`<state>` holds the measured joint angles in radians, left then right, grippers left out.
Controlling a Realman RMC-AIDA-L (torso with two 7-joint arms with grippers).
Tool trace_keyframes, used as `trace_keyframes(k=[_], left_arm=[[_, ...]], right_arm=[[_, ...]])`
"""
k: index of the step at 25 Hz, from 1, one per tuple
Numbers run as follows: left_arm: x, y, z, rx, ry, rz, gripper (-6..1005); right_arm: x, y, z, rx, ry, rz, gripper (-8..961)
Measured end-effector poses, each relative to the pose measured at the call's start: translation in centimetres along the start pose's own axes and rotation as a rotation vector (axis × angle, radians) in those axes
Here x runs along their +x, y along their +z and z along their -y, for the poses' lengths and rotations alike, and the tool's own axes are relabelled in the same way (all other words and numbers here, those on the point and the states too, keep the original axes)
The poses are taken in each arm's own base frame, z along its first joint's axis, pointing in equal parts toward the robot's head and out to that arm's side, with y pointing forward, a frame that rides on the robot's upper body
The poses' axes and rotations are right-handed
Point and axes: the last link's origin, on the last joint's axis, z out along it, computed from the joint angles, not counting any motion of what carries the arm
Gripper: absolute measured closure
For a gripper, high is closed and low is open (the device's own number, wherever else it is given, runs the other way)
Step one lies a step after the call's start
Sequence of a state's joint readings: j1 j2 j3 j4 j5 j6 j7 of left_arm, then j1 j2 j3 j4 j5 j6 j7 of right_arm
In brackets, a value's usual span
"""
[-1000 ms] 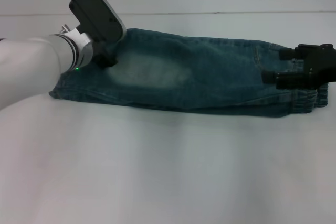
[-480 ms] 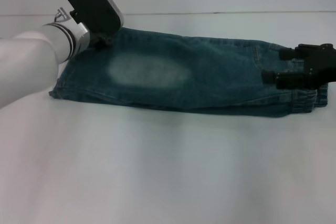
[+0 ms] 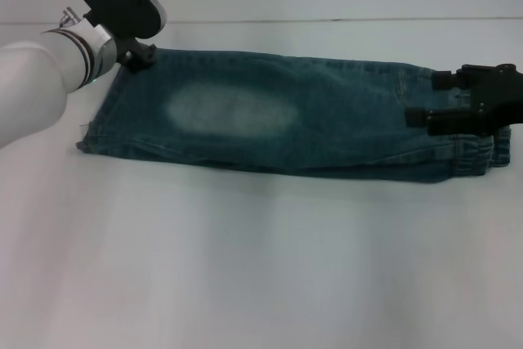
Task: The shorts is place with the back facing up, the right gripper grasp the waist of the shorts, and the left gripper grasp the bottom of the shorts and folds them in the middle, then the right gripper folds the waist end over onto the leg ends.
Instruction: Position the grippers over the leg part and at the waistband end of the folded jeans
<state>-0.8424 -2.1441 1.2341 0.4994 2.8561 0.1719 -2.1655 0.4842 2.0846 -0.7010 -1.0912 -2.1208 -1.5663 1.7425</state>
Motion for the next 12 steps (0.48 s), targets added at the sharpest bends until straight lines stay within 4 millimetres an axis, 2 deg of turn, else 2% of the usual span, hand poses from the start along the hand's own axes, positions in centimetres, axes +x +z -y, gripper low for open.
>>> trace_keyframes(k=[5, 12], left_arm=[[-0.5, -1.2, -0.6, -0.084, -0.058, 0.029, 237], [0.0, -4.2, -2.2, -0.321, -0.246, -0.038, 238]], right_arm=[[0.0, 0.0, 0.0, 0.000, 0.000, 0.001, 29], [-0.1, -0.2, 0.2, 0.016, -0.006, 0.021, 28]])
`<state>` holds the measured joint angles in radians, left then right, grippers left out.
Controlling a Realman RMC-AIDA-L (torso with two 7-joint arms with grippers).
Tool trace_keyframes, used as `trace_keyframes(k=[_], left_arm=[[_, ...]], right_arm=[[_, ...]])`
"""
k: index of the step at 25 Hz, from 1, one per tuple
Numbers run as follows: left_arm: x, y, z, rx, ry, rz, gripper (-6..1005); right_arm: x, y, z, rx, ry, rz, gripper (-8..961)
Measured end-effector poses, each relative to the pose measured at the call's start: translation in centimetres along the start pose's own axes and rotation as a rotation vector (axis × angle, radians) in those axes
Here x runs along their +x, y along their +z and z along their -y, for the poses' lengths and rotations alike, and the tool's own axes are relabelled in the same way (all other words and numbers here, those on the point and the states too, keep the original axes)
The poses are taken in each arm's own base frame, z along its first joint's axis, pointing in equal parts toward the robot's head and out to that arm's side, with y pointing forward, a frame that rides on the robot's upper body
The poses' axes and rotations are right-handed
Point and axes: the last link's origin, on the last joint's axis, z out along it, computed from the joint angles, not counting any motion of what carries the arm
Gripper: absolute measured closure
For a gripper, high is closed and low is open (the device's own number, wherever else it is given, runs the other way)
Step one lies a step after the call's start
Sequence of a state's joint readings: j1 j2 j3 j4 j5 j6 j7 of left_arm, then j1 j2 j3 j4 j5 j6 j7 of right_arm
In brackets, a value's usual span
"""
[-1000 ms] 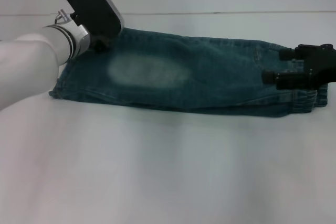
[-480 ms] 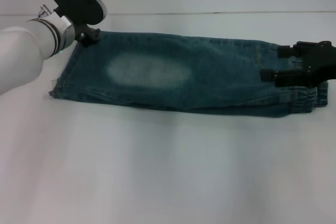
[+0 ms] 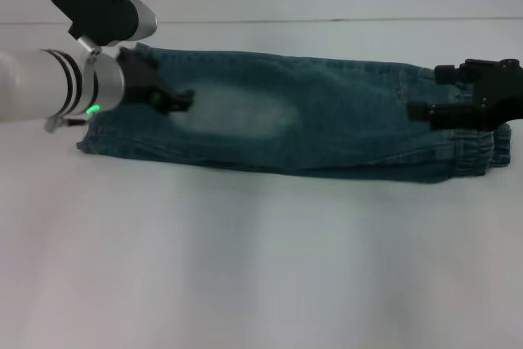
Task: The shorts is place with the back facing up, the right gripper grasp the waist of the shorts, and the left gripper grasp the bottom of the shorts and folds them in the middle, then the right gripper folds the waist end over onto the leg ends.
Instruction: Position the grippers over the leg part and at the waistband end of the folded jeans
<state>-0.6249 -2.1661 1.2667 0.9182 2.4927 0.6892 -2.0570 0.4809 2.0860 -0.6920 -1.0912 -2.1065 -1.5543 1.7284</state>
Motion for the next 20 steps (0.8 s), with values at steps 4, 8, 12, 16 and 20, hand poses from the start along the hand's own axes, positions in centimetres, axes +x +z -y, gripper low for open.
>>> trace_keyframes(k=[4, 8, 12, 16, 20], left_arm=[[0.7, -1.1, -1.0, -0.145, -0.116, -0.032, 238], [1.5, -3.0, -1.2, -0.320, -0.254, -0.094, 238], [1.5, -5.3, -0.9, -0.485, -0.367, -0.159, 238], [0.0, -7.2, -0.8, -0.639, -0.455, -0.188, 238], [-1.8, -8.9, -1.0, -0.788, -0.521, -0.212, 238]], right_arm=[[0.2, 0.0, -0.2, -0.007, 0.002, 0.029, 28], [1.1, -0.2, -0.4, -0.011, 0.004, 0.056, 28], [2.3, -0.5, -0.7, -0.012, -0.008, 0.099, 28], [3.8, -1.4, -0.9, 0.012, -0.028, 0.138, 29], [5.5, -2.5, -1.0, 0.044, -0.019, 0.141, 28]])
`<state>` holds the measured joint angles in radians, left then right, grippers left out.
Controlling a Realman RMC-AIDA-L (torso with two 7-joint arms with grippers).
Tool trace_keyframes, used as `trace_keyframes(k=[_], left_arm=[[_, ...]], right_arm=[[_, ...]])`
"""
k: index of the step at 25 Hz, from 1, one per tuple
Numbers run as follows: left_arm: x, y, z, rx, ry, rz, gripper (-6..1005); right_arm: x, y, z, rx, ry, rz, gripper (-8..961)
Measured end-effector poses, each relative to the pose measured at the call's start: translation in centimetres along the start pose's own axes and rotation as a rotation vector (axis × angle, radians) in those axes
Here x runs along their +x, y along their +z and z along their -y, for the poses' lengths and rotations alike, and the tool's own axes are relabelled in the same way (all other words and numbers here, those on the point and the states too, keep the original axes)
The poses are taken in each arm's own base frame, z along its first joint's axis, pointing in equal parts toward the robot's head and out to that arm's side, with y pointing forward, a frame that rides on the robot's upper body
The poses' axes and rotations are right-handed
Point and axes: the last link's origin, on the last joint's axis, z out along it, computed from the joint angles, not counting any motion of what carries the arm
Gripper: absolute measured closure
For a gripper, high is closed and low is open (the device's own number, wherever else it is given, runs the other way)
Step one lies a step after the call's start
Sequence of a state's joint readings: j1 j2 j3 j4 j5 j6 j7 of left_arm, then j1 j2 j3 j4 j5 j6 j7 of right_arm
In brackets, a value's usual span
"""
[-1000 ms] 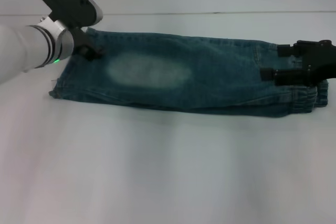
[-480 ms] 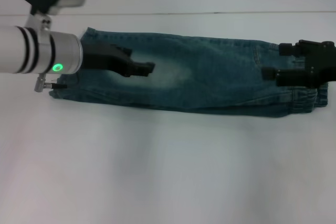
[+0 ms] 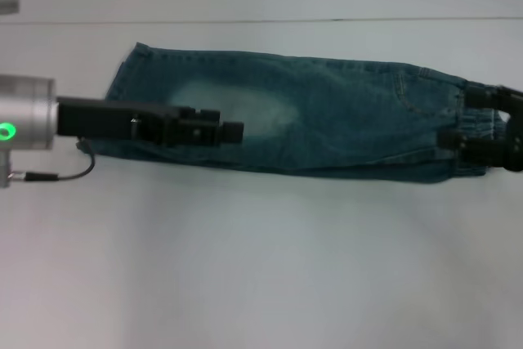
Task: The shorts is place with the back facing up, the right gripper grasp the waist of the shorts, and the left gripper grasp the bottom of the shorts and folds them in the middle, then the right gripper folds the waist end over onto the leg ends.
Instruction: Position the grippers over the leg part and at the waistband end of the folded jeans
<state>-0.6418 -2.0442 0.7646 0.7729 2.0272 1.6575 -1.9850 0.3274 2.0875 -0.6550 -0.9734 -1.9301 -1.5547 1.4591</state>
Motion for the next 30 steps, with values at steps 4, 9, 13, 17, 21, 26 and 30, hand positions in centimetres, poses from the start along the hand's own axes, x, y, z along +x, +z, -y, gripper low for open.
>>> trace_keyframes(k=[4, 9, 13, 17, 21, 26, 30], left_arm=[[-1.0, -0.8, -0.7, -0.080, -0.005, -0.002, 238], [-1.6, -0.2, -2.0, -0.170, 0.029, 0.049, 238], [-1.8, 0.2, -2.5, -0.199, 0.043, 0.071, 238], [-2.0, 0.5, -2.6, -0.206, 0.066, 0.087, 238], [-1.9, 0.7, -2.6, -0.203, 0.073, 0.102, 238], [-1.8, 0.8, -2.5, -0.193, 0.077, 0.118, 237], [-1.8, 1.0, -2.3, -0.181, 0.078, 0.124, 237]], right_arm=[[1.4, -1.2, -0.3, 0.023, 0.003, -0.016, 28], [3.6, -2.6, -1.0, 0.035, -0.012, -0.038, 28], [5.2, -3.7, -1.4, 0.043, -0.017, -0.062, 28], [6.6, -5.3, -1.2, 0.110, -0.021, -0.060, 28], [7.6, -6.3, -1.1, 0.161, -0.024, -0.060, 29], [7.8, -6.9, -0.2, 0.230, -0.028, -0.064, 29], [7.8, -5.7, 0.8, 0.258, -0.042, -0.082, 29]])
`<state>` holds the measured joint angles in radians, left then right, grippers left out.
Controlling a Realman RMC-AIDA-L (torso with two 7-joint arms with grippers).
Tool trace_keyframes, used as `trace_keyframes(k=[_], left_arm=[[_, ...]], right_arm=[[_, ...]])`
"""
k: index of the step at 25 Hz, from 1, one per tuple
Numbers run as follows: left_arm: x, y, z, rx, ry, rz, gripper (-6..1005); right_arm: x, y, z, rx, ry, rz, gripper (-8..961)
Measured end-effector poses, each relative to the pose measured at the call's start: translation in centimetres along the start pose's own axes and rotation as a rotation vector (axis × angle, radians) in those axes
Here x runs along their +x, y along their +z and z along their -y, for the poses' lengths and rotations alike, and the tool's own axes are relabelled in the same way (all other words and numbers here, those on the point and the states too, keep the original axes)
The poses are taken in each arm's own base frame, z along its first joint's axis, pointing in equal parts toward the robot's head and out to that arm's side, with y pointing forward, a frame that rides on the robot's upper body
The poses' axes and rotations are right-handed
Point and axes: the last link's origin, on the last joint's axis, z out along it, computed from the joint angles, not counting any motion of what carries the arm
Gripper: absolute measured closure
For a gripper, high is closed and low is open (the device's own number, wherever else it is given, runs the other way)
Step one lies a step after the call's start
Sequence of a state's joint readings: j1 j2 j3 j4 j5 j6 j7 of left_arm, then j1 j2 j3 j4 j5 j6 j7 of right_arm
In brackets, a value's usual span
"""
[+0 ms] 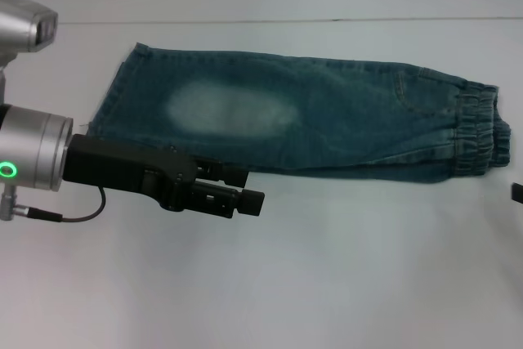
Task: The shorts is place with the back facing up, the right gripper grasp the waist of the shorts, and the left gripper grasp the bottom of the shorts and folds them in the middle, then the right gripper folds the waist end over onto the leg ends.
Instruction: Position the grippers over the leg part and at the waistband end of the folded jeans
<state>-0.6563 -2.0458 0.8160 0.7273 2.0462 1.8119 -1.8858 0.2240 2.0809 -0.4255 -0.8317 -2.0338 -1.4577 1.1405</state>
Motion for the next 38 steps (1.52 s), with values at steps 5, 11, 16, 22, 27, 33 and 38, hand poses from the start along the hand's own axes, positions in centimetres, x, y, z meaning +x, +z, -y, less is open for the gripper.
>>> trace_keyframes(k=[5, 11, 16, 22, 27, 33, 38], left_arm=[[-0.1, 0.4, 0.0, 0.001, -0.003, 0.007, 237], [-0.3, 0.6, 0.0, -0.001, -0.009, 0.004, 237], [-0.4, 0.6, 0.2, 0.010, -0.014, -0.001, 237], [-0.4, 0.5, 0.3, 0.020, -0.017, -0.005, 237], [-0.3, 0.5, 0.4, 0.029, -0.015, -0.007, 237], [-0.2, 0.6, 0.7, 0.047, -0.008, 0.000, 237], [-0.2, 0.9, 0.8, 0.049, -0.005, 0.009, 238]], right_arm=[[-0.4, 2.6, 0.4, -0.022, -0.019, -0.035, 31], [-0.8, 5.1, 0.4, -0.032, -0.046, -0.085, 34], [-1.0, 6.2, -0.1, -0.073, -0.062, -0.102, 37], [-1.0, 7.0, -0.7, -0.107, -0.096, -0.124, 70], [-0.6, 6.8, -1.0, -0.133, -0.100, -0.148, 109], [-0.1, 6.5, -1.1, -0.153, -0.097, -0.184, 295], [0.1, 6.4, -1.1, -0.148, -0.110, -0.183, 614]])
